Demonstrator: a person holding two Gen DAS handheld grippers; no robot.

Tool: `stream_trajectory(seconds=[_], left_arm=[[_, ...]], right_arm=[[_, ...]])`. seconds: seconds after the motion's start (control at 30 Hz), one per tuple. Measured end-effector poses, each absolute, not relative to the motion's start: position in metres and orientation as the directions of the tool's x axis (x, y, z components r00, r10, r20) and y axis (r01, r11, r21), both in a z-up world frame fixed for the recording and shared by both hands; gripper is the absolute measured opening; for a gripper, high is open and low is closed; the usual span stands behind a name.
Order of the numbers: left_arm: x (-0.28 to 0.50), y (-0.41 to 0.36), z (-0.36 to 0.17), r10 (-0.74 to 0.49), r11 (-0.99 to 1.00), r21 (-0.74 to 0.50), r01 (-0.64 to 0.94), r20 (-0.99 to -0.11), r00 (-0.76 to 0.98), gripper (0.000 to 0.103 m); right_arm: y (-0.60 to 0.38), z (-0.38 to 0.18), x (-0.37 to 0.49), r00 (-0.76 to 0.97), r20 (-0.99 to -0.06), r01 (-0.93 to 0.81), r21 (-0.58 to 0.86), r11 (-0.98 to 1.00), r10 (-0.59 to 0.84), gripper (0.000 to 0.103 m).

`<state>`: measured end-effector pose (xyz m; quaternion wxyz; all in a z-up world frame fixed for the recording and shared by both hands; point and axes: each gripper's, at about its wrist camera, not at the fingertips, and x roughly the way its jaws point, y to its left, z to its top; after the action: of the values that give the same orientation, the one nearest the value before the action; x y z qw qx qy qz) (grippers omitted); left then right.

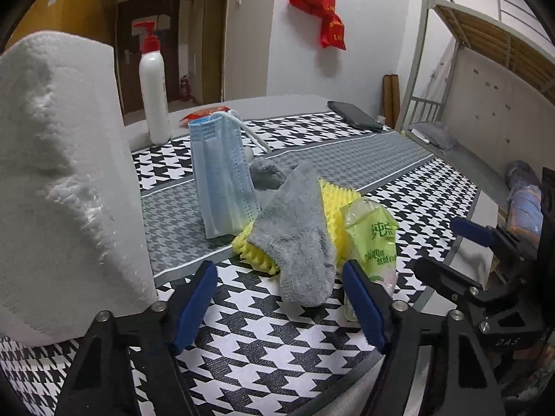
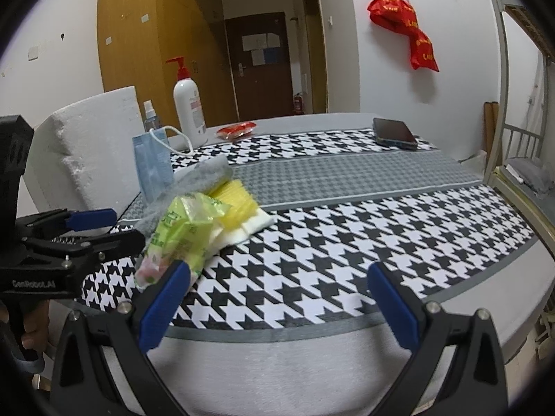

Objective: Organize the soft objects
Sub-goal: 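Move both tools toward the pile of soft items beside the foam box, then close the left gripper on the grey sock while the right gripper approaches the green bag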

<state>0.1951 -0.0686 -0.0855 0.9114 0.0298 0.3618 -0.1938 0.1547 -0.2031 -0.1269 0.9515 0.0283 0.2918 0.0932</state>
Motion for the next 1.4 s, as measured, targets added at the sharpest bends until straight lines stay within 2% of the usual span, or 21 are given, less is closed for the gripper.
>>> stream_trajectory(seconds=[0.23,0.47,0.7,0.93,1.4], left_arm=[[0.202,-0.076,-0.090,-0.344,0.915,-0.092,0.393,-0.689,0.638,0.057],[0.203,-0.077,-0.091,-0.345,0.915,-0.099,0.391,-0.696,0.630,0.049],[0.203,-0.079,-0.091,-0.372,0.904,-0.122,0.409,-0.695,0.615,0.033],[0.204,-0.079,-0.091,-0.388,0.897,-0.137,0.419,-0.696,0.604,0.023],[0.193,-0.072,-0.080,-0.387,0.898,-0.119,0.424,-0.673,0.630,0.021]], right_arm=[[-0.207,-0.128,0.157,0.807,-0.554,-0.164,0.121,0.979,0.204,0.103],[-0.208,-0.129,0.160,0.804,-0.557,-0.168,0.128,0.978,0.210,0.103],[-0.207,-0.129,0.161,0.801,-0.557,-0.175,0.130,0.976,0.218,0.103],[-0.206,-0.130,0.160,0.800,-0.558,-0.177,0.133,0.975,0.222,0.103],[-0.198,-0.126,0.158,0.801,-0.547,-0.201,0.139,0.970,0.244,0.103]])
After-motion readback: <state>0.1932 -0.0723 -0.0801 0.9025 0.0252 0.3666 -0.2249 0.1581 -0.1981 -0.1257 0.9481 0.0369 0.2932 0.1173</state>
